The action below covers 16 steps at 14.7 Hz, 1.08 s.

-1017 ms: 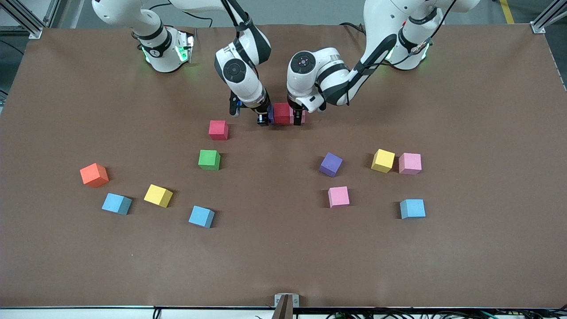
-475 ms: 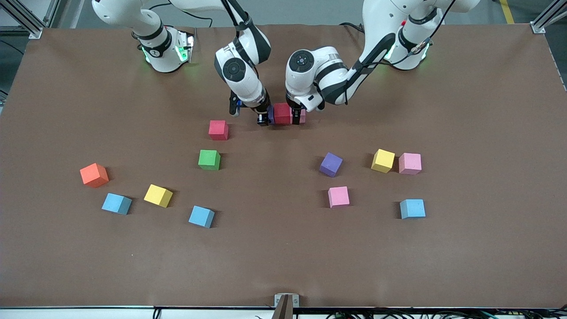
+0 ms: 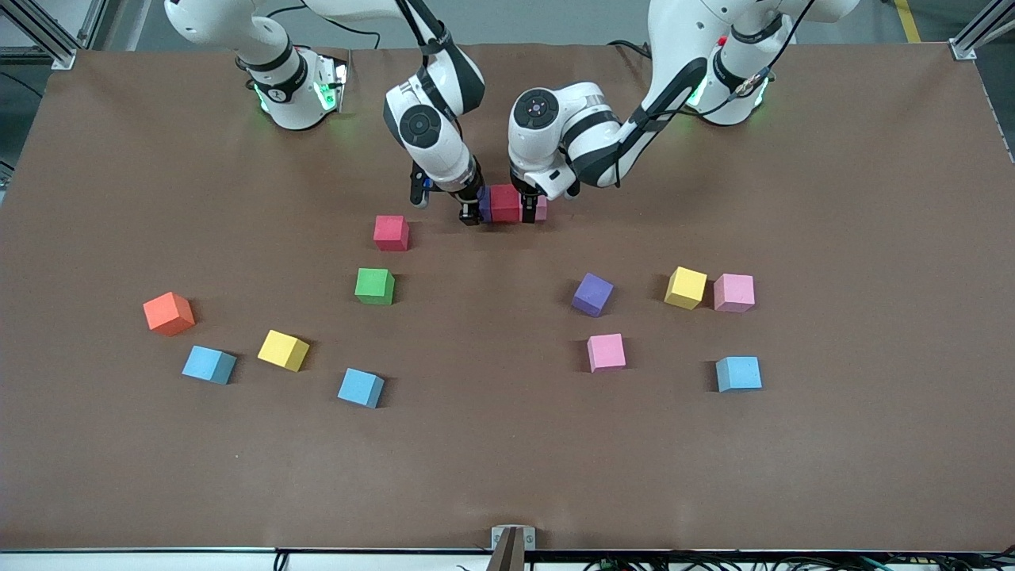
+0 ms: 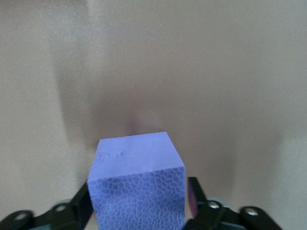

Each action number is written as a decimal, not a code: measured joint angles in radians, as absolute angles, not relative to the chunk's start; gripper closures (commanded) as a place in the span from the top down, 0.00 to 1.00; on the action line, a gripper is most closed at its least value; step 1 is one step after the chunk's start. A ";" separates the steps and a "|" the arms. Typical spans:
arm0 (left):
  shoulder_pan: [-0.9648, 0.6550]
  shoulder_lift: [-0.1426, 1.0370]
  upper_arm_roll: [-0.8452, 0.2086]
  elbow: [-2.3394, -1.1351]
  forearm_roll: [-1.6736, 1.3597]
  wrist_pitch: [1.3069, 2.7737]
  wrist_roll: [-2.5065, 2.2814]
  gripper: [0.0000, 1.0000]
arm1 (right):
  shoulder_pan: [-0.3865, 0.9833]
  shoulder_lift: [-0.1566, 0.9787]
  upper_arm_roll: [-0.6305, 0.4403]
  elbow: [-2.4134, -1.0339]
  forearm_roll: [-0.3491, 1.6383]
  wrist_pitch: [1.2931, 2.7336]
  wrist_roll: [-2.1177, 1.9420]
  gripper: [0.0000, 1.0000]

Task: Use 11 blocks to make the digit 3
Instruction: 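Open both grippers and lift them away from the cube row, then reach the right gripper to the light blue cube while the left gripper moves out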

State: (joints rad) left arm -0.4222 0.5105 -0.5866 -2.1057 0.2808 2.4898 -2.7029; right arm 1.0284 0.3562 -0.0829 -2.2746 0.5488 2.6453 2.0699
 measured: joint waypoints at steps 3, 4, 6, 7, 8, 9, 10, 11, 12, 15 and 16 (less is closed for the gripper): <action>-0.422 0.510 -0.588 -2.097 0.281 2.489 -2.703 1.00 | 1.012 0.333 -0.090 -2.275 0.506 2.623 2.070 1.00; -0.422 0.509 -0.588 -2.095 0.281 2.489 -2.703 1.00 | 1.009 0.330 -0.091 -2.275 0.502 2.620 2.070 1.00; -0.422 0.502 -0.588 -2.092 0.281 2.483 -2.703 1.00 | 1.004 0.329 -0.093 -2.275 0.499 2.619 2.070 1.00; -0.422 0.498 -0.591 -2.087 0.281 2.470 -2.703 1.00 | 1.000 0.328 -0.094 -2.275 0.497 2.619 2.070 1.00; -0.422 0.493 -0.596 -2.076 0.281 2.448 -2.703 1.00 | 0.996 0.325 -0.095 -2.275 0.495 2.620 2.070 1.00; -0.422 0.488 -0.600 -2.058 0.281 2.418 -2.703 1.00 | 0.993 0.320 -0.097 -2.274 0.492 2.620 2.070 1.00; -0.422 0.482 -0.602 -2.035 0.281 2.384 -2.703 1.00 | 0.990 0.312 -0.097 -2.274 0.491 2.619 2.070 1.00; -0.422 0.476 -0.602 -2.010 0.281 2.352 -2.703 1.00 | 0.988 0.300 -0.098 -2.273 0.490 2.614 2.070 1.00; -0.420 0.471 -0.602 -1.983 0.281 2.323 -2.698 1.00 | 0.987 0.285 -0.098 -2.273 0.490 2.594 2.070 1.00; -0.408 0.468 -0.598 -1.900 0.282 2.261 -2.656 1.00 | 0.987 0.231 -0.098 -2.272 0.480 2.514 2.070 1.00; -0.403 0.468 -0.595 -1.875 0.282 2.244 -2.638 1.00 | 0.984 0.217 -0.099 -2.273 0.461 2.496 2.070 1.00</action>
